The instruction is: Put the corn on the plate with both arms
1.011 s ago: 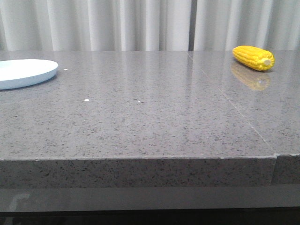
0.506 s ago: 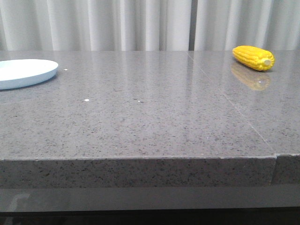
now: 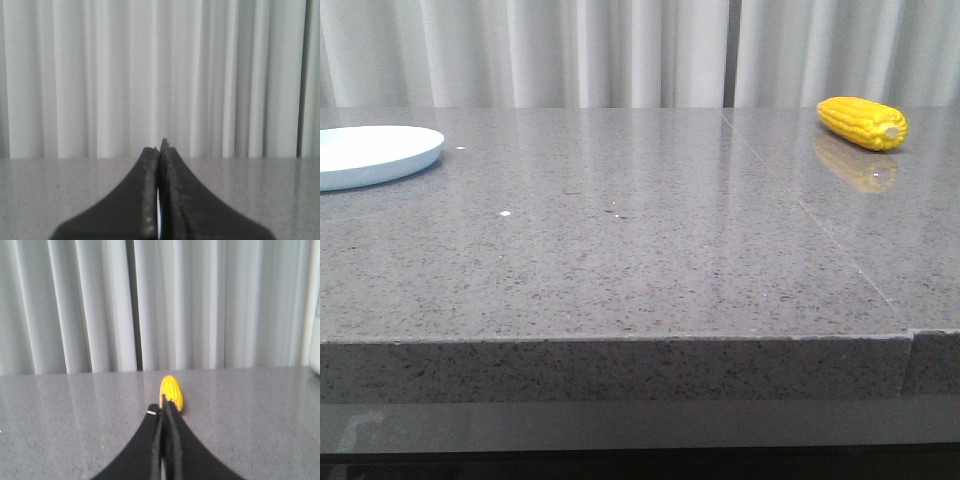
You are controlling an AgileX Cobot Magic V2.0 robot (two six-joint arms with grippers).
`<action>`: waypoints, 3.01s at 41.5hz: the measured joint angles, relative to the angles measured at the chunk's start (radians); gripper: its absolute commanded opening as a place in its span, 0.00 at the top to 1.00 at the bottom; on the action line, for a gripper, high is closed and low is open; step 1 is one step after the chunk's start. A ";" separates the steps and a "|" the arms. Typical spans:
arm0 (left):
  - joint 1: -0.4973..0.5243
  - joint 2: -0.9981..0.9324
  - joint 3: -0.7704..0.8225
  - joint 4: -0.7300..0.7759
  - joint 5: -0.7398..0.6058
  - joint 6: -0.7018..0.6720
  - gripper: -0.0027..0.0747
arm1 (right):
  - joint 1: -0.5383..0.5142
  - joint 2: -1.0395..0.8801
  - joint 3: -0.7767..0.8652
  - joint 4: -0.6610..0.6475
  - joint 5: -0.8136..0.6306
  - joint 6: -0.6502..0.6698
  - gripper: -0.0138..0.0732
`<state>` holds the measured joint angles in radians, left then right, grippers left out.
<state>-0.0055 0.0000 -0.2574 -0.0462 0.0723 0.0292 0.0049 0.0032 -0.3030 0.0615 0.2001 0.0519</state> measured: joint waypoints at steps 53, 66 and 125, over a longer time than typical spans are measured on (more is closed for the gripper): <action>0.000 0.550 -0.445 0.000 0.515 0.000 0.42 | 0.000 0.595 -0.359 -0.002 0.417 -0.052 0.23; 0.000 0.556 -0.445 0.000 0.537 0.000 0.29 | 0.000 0.595 -0.359 -0.002 0.429 -0.061 0.14; 0.296 1.554 -1.018 -0.427 0.684 0.412 0.33 | 0.000 0.595 -0.359 -0.002 0.429 -0.062 0.14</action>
<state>0.2909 1.5544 -1.2751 -0.4736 0.7562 0.4409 0.0049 0.5987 -0.6620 0.0597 0.6294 -0.0101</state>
